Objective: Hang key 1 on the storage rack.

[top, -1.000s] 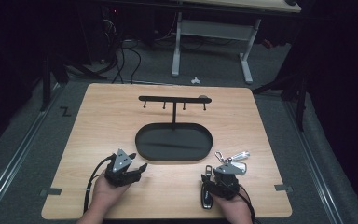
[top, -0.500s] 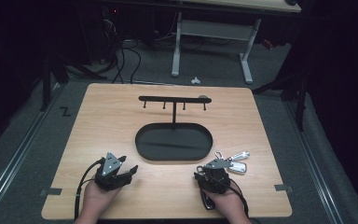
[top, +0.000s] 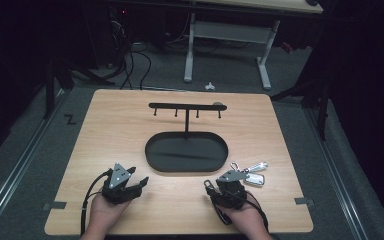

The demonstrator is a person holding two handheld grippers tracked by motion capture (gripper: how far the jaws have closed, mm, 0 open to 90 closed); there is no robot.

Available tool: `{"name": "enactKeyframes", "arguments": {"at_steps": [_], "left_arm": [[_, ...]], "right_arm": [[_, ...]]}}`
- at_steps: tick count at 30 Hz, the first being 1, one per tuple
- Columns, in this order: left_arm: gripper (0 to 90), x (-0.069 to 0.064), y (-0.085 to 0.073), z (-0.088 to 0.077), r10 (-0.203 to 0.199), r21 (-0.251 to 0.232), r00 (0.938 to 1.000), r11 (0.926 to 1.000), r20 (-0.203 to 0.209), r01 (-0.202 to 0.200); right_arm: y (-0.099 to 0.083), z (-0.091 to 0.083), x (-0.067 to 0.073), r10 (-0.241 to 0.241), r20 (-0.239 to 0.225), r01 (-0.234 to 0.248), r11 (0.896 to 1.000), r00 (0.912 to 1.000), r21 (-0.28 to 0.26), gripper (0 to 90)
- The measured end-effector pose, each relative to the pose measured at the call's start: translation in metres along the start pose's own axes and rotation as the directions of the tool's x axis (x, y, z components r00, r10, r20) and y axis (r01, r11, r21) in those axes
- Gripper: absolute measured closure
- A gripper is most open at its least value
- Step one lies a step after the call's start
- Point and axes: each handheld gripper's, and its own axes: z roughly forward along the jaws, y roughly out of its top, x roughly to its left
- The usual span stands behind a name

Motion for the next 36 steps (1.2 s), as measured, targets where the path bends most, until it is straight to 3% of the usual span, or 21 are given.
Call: {"name": "enactKeyframes", "arguments": {"at_steps": [3,4,9,10,13,17,18,19,20,21,22,23,25,26,27,28,30,32,33,34,36], "left_arm": [[40.1,0.000,0.002,0.003,0.003,-0.006,1.0000,1.0000,0.002,-0.003],[40.2,0.000,0.003,0.004,0.003,-0.009,1.0000,1.0000,0.003,-0.003],[40.2,0.001,0.007,0.012,0.012,-0.006,0.9998,0.9999,0.014,-0.012],[40.2,0.001,0.008,0.014,0.011,-0.010,0.9997,0.9999,0.023,-0.011],[40.3,0.002,0.009,0.015,-0.004,-0.018,0.9989,0.9998,0.047,0.004],[40.4,0.002,0.011,0.016,-0.005,-0.025,0.9977,0.9997,0.067,0.007],[40.4,0.001,0.010,0.017,-0.001,-0.023,0.9975,0.9997,0.071,0.003],[40.4,0.001,0.010,0.017,-0.001,-0.023,0.9975,0.9997,0.071,0.003],[40.4,0.002,0.010,0.018,0.001,-0.019,0.9974,0.9998,0.073,0.000],[40.4,0.002,0.010,0.018,0.001,-0.019,0.9974,0.9998,0.073,0.000],[40.4,0.002,0.010,0.019,0.000,-0.020,0.9973,0.9998,0.073,0.002],[40.4,0.002,0.010,0.019,-0.002,-0.019,0.9972,0.9998,0.075,0.004],[40.4,0.002,0.010,0.019,-0.002,-0.016,0.9972,0.9999,0.075,0.003],[40.4,0.002,0.010,0.019,-0.001,-0.016,0.9972,0.9999,0.075,0.002],[40.4,0.002,0.010,0.020,-0.003,-0.017,0.9972,0.9999,0.075,0.004],[40.4,0.002,0.010,0.020,-0.004,-0.015,0.9971,0.9999,0.076,0.005],[40.4,0.002,0.010,0.020,-0.003,-0.014,0.9971,0.9999,0.076,0.004],[40.4,0.002,0.010,0.020,-0.003,-0.016,0.9971,0.9999,0.076,0.004],[40.4,0.002,0.010,0.020,-0.003,-0.016,0.9971,0.9999,0.076,0.004],[40.4,0.002,0.010,0.020,-0.005,-0.015,0.9972,0.9999,0.075,0.006],[40.4,0.003,0.010,0.020,-0.004,-0.017,0.9972,0.9998,0.075,0.005]], "right_arm": [[-0.001,-0.002,-0.005,0.014,0.000,-0.014,0.999,0.9999,0.033,50.3],[-0.001,-0.002,-0.008,0.024,0.000,-0.024,0.997,0.9997,0.076,50.3],[0.005,-0.003,-0.007,0.026,0.002,-0.026,0.990,0.9997,0.136,50.4],[0.010,-0.003,-0.005,0.024,-0.009,-0.022,0.984,0.9997,0.180,50.5],[0.016,-0.001,-0.002,-0.003,-0.005,0.004,0.971,1.0000,0.237,49.7],[0.027,0.004,0.000,-0.031,0.001,0.029,0.938,0.9995,0.344,48.4],[0.032,0.006,0.000,-0.026,-0.004,0.026,0.923,0.9996,0.384,48.8],[0.032,0.006,0.000,-0.026,-0.004,0.026,0.923,0.9996,0.384,48.8],[0.037,0.008,0.000,-0.027,-0.005,0.026,0.905,0.9996,0.424,49.2],[0.037,0.008,0.000,-0.027,-0.005,0.026,0.905,0.9996,0.424,49.2],[0.040,0.011,0.000,-0.019,-0.009,0.021,0.888,0.9998,0.460,49.2],[0.040,0.011,0.000,-0.019,-0.009,0.021,0.888,0.9998,0.460,49.2],[0.044,0.014,0.000,0.002,0.000,-0.002,0.871,1.0000,0.492,51.0],[0.049,0.017,-0.001,0.020,0.009,-0.021,0.839,0.9998,0.543,52.6],[0.049,0.017,-0.001,0.020,0.009,-0.021,0.839,0.9998,0.543,52.6],[0.055,0.021,0.000,0.001,0.015,-0.010,0.814,0.9999,0.581,54.0],[0.059,0.025,0.004,-0.001,0.040,-0.024,0.780,0.9992,0.625,55.5],[0.061,0.029,0.005,-0.018,0.029,-0.005,0.758,0.9994,0.653,57.2],[0.061,0.029,0.005,-0.018,0.029,-0.005,0.758,0.9994,0.653,57.2],[0.062,0.031,0.007,-0.012,0.036,-0.015,0.748,0.9993,0.663,58.3],[0.063,0.032,0.009,-0.029,0.036,-0.002,0.747,0.9989,0.664,60.6]]}}
